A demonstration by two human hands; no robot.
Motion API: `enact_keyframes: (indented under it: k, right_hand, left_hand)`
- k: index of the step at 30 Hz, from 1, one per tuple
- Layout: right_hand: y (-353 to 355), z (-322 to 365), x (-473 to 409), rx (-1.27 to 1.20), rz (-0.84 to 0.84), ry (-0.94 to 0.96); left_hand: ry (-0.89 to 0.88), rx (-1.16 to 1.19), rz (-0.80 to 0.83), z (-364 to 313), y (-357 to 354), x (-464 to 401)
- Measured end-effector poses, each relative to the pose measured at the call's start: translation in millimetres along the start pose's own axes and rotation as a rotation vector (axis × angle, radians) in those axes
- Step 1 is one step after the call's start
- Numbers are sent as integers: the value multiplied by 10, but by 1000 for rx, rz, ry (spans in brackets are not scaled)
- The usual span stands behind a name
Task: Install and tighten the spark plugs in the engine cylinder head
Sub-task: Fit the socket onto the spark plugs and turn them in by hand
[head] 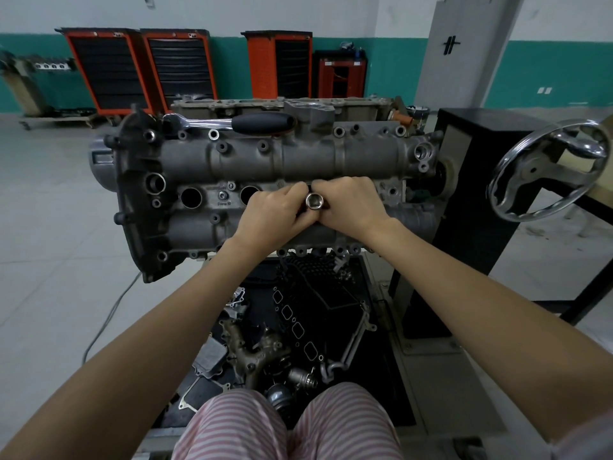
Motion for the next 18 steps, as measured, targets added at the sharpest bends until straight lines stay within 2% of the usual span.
enact_keyframes:
  k: [7, 14, 18]
  right_hand:
    - [-22, -21, -11, 48, 2, 45]
    - [9, -7, 8, -44, -75, 28]
    - [-3, -1, -6, -21, -50, 21]
  left_hand:
    - [26, 2, 8, -35, 24, -14]
    - [19, -11, -19, 17, -11, 0]
    - [6, -28, -7, -2, 2, 0]
Point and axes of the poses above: each hand's wrist, its own x-axis away from the middle knuckle, its own y-axis out of the back of the hand, z = x × y, the point moved 1 cm from there along -x, towards the middle knuckle, and after that the axes turned 10 degrees about -x, right-handed, at the moved point
